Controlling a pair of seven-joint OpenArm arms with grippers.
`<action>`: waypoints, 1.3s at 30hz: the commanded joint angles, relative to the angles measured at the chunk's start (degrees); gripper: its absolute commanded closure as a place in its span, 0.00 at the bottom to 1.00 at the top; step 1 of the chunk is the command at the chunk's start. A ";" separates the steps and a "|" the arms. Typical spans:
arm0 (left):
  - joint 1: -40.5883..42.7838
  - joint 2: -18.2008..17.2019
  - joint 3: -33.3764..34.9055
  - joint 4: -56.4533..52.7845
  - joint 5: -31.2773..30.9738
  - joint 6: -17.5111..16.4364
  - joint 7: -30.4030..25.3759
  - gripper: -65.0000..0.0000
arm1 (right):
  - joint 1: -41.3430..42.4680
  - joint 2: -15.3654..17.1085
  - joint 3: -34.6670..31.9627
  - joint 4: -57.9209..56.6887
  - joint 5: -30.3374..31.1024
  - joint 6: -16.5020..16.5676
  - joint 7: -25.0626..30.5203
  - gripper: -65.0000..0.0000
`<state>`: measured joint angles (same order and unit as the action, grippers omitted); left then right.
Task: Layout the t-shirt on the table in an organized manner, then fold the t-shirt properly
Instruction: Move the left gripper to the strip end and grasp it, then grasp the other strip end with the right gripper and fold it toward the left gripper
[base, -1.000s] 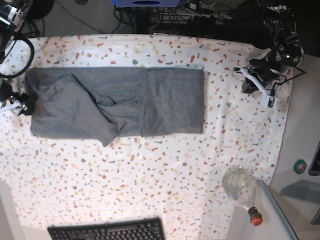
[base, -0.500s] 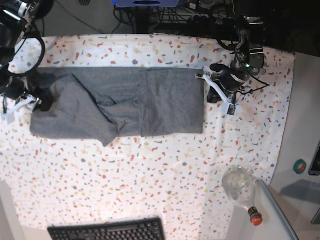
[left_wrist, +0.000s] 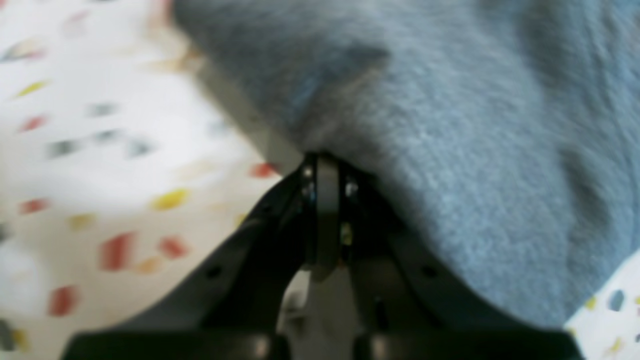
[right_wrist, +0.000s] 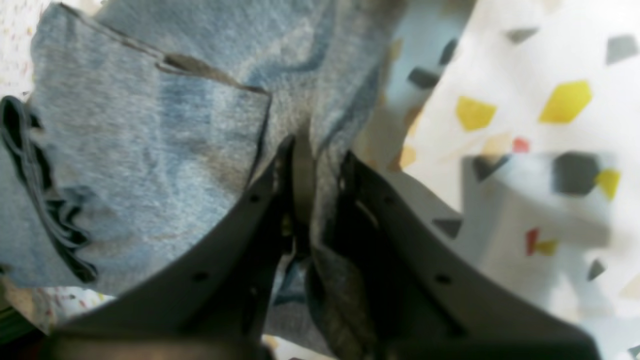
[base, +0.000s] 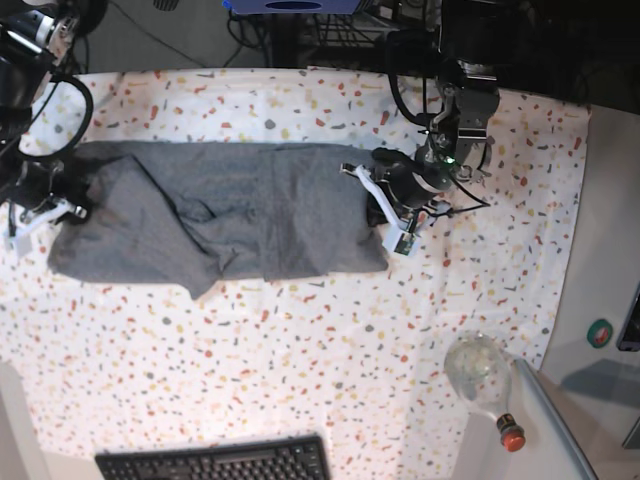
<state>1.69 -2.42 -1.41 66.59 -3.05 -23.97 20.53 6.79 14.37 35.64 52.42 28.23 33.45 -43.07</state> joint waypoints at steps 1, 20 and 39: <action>-0.07 -0.09 0.14 0.09 0.90 -0.61 2.54 1.00 | 0.73 0.97 0.01 1.16 0.65 0.26 0.65 1.00; -4.11 0.35 1.28 0.01 0.90 -0.61 2.72 1.00 | -6.83 -7.82 -6.85 44.15 0.21 0.17 -19.13 1.00; -3.85 0.79 1.37 0.01 0.90 -0.61 2.81 1.00 | -12.11 -16.44 -33.92 53.20 0.30 -14.07 -16.84 1.00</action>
<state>-1.61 -1.61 -0.16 65.84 -1.76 -24.34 23.57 -5.80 -1.89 1.78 104.33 27.14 19.25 -61.10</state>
